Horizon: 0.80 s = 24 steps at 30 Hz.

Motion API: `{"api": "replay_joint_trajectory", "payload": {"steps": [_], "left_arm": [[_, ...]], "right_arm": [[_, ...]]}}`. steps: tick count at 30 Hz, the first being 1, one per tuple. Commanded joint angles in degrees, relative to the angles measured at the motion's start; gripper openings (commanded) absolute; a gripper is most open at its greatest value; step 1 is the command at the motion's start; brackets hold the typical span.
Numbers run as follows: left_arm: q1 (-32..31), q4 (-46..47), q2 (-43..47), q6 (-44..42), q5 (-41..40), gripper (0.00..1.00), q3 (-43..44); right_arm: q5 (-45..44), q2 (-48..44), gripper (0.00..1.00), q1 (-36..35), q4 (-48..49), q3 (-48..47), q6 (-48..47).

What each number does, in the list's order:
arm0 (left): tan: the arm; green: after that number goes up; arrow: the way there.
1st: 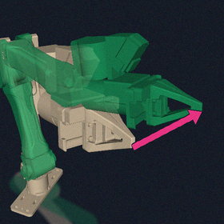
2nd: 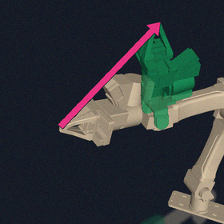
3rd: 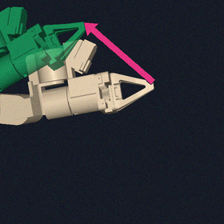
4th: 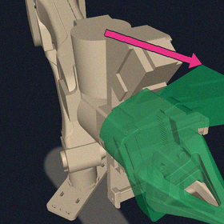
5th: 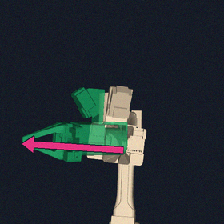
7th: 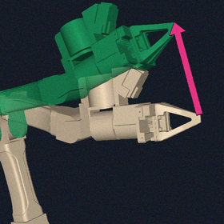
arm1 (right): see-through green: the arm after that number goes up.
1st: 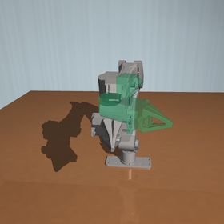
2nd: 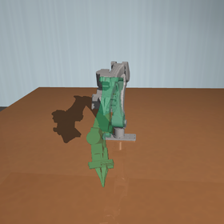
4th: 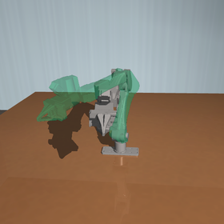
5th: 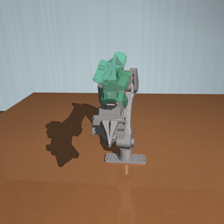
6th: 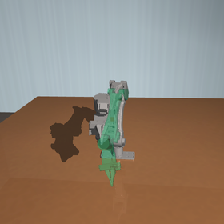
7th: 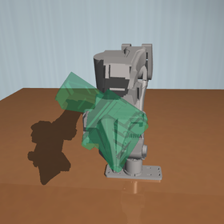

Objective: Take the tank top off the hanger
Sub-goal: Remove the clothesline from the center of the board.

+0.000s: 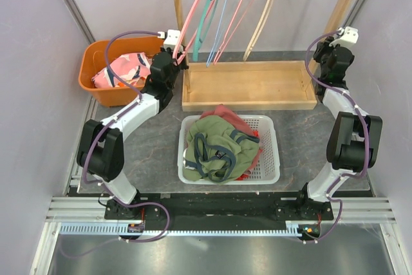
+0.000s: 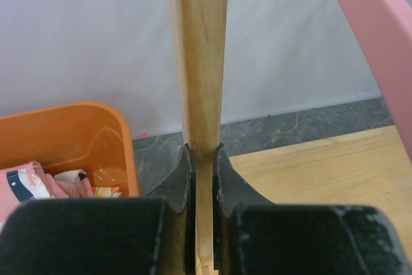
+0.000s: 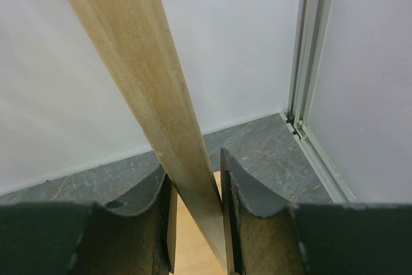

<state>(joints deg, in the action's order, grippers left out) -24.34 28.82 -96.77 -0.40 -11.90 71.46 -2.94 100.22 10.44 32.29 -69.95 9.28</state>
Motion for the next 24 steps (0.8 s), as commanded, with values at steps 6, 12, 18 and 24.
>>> {"api": "replay_joint_trajectory", "payload": {"steps": [6, 12, 18, 24], "left_arm": [[-0.71, -8.51, 4.75, 1.36, 2.50, 0.02, -3.96], [-0.97, -10.80, 6.33, 2.08, 3.29, 0.06, -5.02], [-1.24, -16.42, 8.35, 0.76, 2.41, 0.71, -2.82], [-1.50, -23.88, 14.06, 1.46, 1.53, 0.99, -2.99]], "right_arm": [[-0.74, -2.83, 0.00, -3.67, -6.45, 6.23, 12.34], [-2.25, -3.19, 0.04, -3.58, -6.98, 7.46, 12.34], [-3.47, -6.25, 0.55, -3.76, -12.77, 5.71, 14.36], [-6.02, -16.96, 0.98, -4.98, -15.94, 9.48, 14.72]]}}
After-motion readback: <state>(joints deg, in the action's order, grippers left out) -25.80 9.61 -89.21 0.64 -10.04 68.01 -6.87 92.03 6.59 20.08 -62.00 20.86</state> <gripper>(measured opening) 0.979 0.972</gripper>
